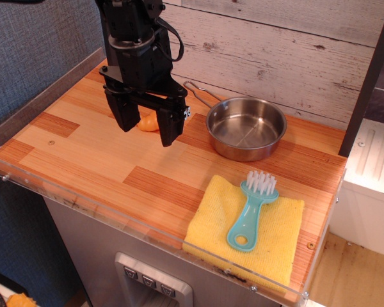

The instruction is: Place the silver pot on the bottom left corner of the table.

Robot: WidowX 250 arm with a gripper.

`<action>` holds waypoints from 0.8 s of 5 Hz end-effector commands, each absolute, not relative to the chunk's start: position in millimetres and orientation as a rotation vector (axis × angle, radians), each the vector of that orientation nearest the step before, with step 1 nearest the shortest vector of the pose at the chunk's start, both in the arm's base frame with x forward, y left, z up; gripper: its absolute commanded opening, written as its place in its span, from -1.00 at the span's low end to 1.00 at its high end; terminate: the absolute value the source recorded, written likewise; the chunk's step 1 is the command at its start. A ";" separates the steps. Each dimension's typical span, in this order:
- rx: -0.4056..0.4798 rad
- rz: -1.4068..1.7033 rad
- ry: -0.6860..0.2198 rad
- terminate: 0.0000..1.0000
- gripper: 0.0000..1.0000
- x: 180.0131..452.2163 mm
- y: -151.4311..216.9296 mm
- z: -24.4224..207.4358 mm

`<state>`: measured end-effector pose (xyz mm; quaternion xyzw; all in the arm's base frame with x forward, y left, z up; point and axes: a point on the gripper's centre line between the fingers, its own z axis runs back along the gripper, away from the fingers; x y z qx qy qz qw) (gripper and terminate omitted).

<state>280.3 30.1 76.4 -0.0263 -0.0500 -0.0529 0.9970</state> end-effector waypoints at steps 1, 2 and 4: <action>-0.053 -0.106 -0.100 -1.00 1.00 280.3 30.1 76.4; -0.058 -0.122 -0.117 -1.00 1.00 286.7 19.0 80.2; -0.062 -0.243 -0.168 -1.00 1.00 318.2 -42.9 94.5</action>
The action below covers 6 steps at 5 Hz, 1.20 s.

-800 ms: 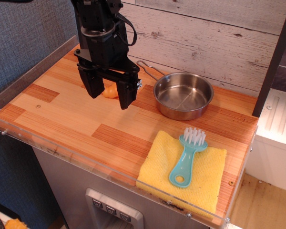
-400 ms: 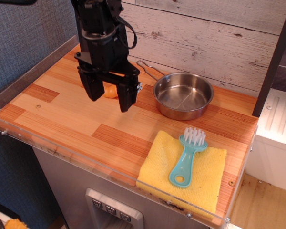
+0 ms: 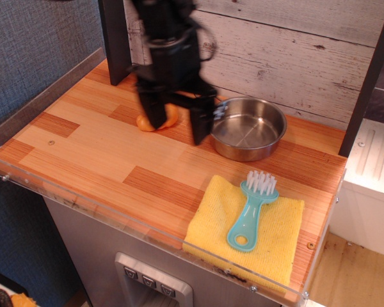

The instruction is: Place the silver pot on the bottom left corner of the table.

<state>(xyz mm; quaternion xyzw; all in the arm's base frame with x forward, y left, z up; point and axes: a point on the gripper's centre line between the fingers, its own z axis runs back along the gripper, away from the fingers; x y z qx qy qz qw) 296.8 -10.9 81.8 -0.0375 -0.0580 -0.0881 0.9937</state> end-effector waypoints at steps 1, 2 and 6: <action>-0.038 -0.271 -0.157 -1.00 1.00 339.7 -70.9 84.2; -0.025 -0.269 -0.136 -1.00 1.00 362.9 -89.3 67.7; 0.010 -0.265 -0.076 -1.00 -1.00 381.0 -95.5 28.9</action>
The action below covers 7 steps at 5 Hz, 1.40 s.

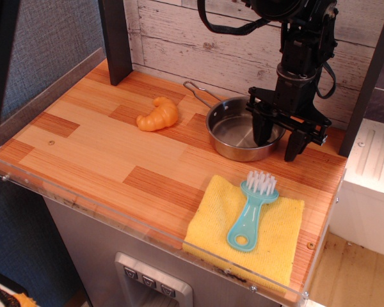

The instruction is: Place the silver pot on the bottom left corner of the table.

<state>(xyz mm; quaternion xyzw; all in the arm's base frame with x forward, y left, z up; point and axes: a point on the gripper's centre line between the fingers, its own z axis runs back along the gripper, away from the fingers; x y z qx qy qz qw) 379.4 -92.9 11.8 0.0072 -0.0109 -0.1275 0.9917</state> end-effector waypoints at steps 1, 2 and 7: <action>0.016 -0.273 -0.071 -1.00 -1.00 375.5 -95.3 27.2; 0.015 -0.296 -0.065 -1.00 -1.00 370.2 -96.6 27.2; -0.117 -0.156 -0.252 -1.00 -1.00 300.4 -18.4 110.2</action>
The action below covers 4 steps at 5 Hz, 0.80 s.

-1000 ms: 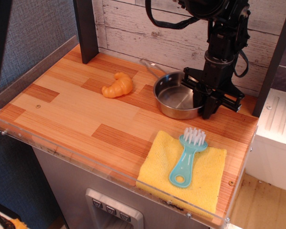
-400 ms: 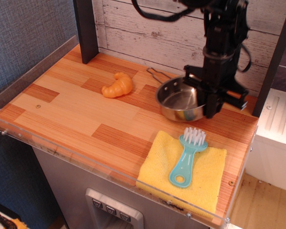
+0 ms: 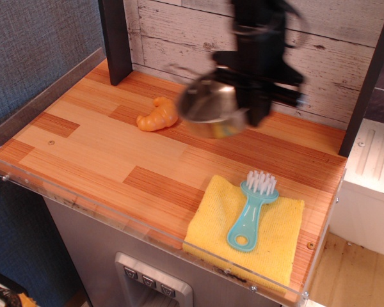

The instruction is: Place the silver pot on the bottom left corner of the table.

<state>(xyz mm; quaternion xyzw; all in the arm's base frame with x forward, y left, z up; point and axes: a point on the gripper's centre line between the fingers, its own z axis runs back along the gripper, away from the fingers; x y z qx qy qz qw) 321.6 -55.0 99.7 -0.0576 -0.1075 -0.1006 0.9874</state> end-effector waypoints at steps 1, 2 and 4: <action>-0.087 -0.094 -0.199 -1.00 -1.00 279.1 17.1 93.7; -0.063 -0.057 -0.148 -1.00 -1.00 266.5 42.6 77.7; 0.012 -0.046 -0.081 -1.00 -1.00 267.6 62.7 54.4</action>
